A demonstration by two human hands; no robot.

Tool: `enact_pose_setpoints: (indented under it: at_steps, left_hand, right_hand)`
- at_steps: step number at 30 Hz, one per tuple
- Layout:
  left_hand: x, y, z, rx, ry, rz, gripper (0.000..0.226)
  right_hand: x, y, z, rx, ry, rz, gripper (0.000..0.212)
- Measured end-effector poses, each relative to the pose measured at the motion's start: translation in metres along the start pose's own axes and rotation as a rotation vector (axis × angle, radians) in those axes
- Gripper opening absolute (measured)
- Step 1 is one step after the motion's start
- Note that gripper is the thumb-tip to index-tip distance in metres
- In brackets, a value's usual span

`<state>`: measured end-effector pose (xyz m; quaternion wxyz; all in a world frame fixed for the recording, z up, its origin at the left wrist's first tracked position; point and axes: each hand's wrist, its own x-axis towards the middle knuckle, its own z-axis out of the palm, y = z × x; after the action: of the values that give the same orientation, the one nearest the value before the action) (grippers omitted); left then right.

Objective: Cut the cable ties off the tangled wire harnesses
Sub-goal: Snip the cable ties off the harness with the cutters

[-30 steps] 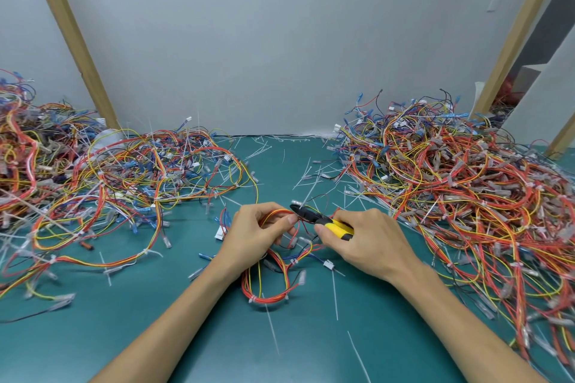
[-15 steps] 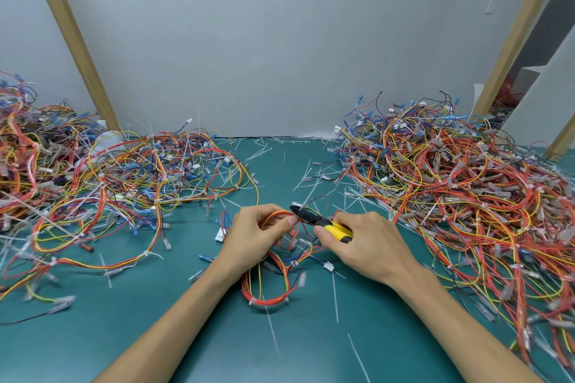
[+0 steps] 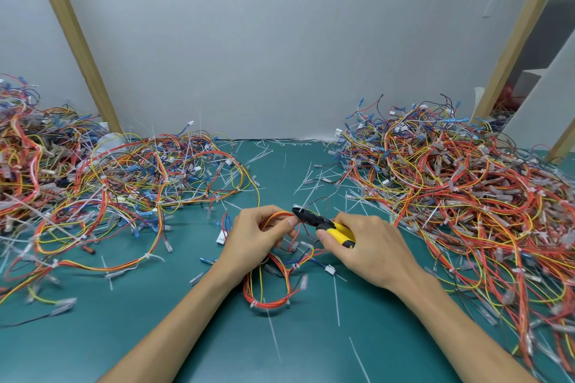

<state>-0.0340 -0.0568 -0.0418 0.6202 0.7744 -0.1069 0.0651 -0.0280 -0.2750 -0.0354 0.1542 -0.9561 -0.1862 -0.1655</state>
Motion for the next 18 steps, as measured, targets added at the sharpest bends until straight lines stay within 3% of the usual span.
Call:
enact_pose_setpoints:
  at_steps: [18]
  left_hand:
    - [-0.0022, 0.0020, 0.0006, -0.008, -0.012, -0.004, 0.016]
  right_hand:
    - [0.0038, 0.0046, -0.0055, 0.044, -0.004, 0.004, 0.061]
